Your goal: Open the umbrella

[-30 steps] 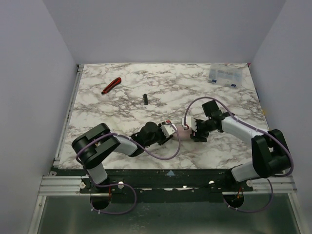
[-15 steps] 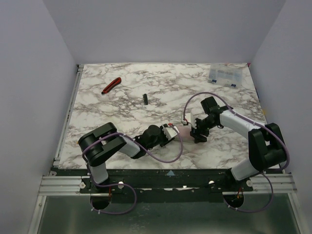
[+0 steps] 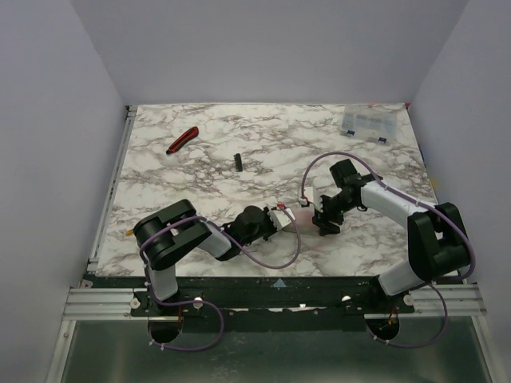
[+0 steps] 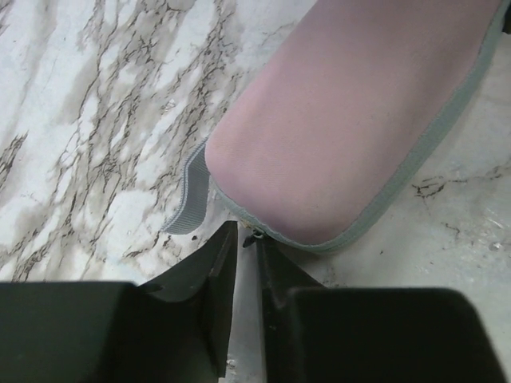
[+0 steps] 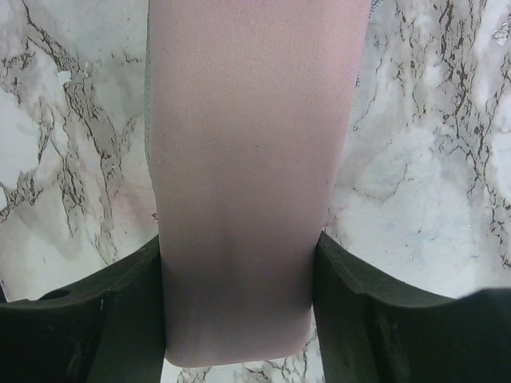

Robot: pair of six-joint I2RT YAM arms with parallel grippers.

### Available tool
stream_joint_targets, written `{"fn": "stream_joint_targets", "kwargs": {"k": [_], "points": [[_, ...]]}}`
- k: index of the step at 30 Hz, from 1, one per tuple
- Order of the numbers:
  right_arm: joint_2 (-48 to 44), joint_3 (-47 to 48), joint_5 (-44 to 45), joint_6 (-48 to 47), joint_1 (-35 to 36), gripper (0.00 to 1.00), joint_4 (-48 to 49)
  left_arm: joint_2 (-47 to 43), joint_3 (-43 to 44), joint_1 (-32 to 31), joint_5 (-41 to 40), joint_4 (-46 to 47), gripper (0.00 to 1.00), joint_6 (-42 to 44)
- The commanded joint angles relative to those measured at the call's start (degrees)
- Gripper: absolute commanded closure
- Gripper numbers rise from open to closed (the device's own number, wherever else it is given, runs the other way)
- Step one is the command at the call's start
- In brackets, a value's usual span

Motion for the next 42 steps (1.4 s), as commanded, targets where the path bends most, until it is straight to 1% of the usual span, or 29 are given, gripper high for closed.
{"fn": "stream_joint_targets", "kwargs": {"k": [1,4,10,15,19,22,27,28,29,32,33,35,36,39,42], "points": [[2.77,-2.26,-2.54,-0.54,0.64,0.98,-7.31,-0.53,-0.25,-0.43,5.31,4.81,0.89,1.33],[2.87,-2.15,-2.56,-0.41,0.56,0.99,-7.03,-1.15,-0.75,-0.75,6.56,4.36,1.00,1.88],[2.37,-2.77,-1.40,1.82,0.21,1.00,-3.63,-3.26,-1.85,-0.80,9.83,2.15,1.00,1.78],[1.25,-4.90,2.34,7.01,-0.05,1.00,4.44,-6.19,-3.29,-0.81,14.62,-1.27,1.00,0.56],[-0.13,-7.05,4.48,11.94,0.06,1.00,11.27,-7.33,-2.76,-0.80,18.37,-4.67,1.00,-0.93],[-0.38,-7.75,4.19,15.90,0.03,1.00,14.57,-7.15,-2.00,-0.80,19.78,-5.62,1.00,-2.54],[0.03,-7.54,-0.12,21.47,-0.03,0.99,15.07,-5.50,1.31,-0.43,18.20,-8.38,1.00,-5.05],[0.07,-7.28,-1.34,22.39,0.05,0.92,14.32,-5.01,1.94,-0.07,18.20,-8.84,1.00,-6.16],[0.23,-7.05,-2.70,23.24,0.03,0.79,13.46,-4.56,2.68,0.69,18.25,-9.75,1.00,-7.43],[0.90,-5.39,-5.89,22.94,0.03,0.48,8.22,-2.94,5.03,3.32,19.00,-12.24,1.00,-10.01],[0.97,-4.92,-7.03,22.95,0.03,0.36,6.72,-2.65,5.46,4.49,19.42,-12.76,1.00,-10.64],[1.21,-3.64,-9.24,22.03,0.05,0.22,2.59,-2.23,6.33,6.21,20.63,-14.04,1.00,-10.88],[1.39,-2.69,-10.18,22.59,-0.04,0.16,1.57,-2.03,6.83,6.81,21.16,-14.67,1.00,-10.41],[2.05,0.09,-11.90,25.02,-0.20,0.12,-0.02,-1.47,7.48,7.85,22.53,-15.64,1.00,-8.57],[3.29,3.13,-13.31,30.64,-1.23,0.07,2.05,-0.92,7.91,8.53,23.45,-15.70,1.00,-6.77]]}}
